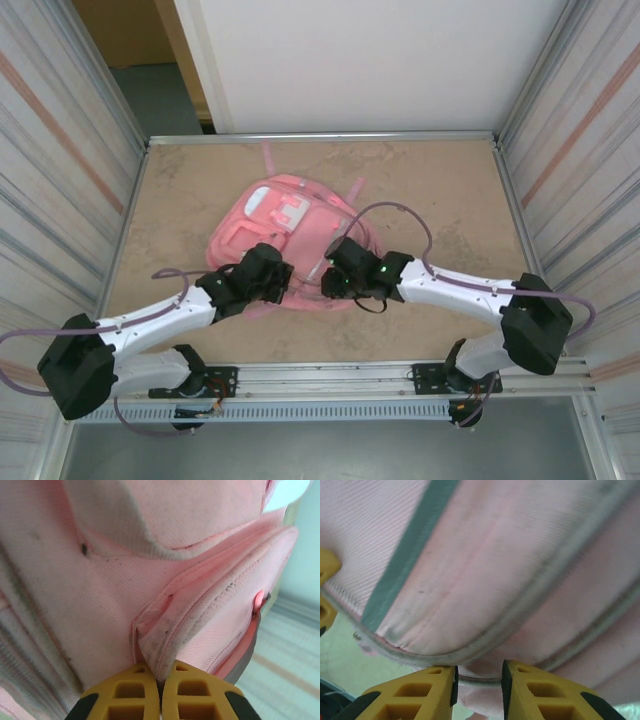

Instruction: Pack the student bag

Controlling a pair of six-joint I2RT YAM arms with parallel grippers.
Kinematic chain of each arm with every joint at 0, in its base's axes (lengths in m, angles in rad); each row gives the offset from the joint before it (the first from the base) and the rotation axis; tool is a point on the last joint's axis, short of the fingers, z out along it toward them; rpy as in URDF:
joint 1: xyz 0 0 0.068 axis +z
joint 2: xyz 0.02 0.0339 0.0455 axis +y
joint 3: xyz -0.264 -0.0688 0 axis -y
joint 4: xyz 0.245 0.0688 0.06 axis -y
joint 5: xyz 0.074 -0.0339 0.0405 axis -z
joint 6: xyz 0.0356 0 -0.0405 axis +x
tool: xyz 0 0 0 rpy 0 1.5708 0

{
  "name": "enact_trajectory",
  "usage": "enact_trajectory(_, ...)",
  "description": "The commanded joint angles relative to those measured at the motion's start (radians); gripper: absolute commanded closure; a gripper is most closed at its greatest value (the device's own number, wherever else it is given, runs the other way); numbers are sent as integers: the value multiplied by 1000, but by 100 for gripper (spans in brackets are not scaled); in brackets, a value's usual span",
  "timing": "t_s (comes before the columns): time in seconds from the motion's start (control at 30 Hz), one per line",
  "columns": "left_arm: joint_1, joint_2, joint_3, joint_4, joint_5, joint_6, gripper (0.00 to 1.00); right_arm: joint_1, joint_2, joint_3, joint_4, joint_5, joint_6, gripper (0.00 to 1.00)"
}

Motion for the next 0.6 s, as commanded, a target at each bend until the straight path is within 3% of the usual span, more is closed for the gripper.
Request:
enact_trajectory(0.0,-17,-4,-19,0,-74,-105,100,-102,56,36,91,-36,-139,70)
enact_trajectory(0.13,-16,57,4,30,-43,-129,100,-193,101,110,109,-141,-239,73)
enact_trajectory(0.3,-2,90,28,27,-47,-131,100,-193,65,143,19,-117,-287,71)
enact_trajectory(0.43,10,92,28,23,-24,-154,100,-121,-34,104,-68,-39,-301,70)
enact_trajectory(0.57,12,74,35,-14,-29,-152,100,-26,-77,62,-94,-30,-185,70)
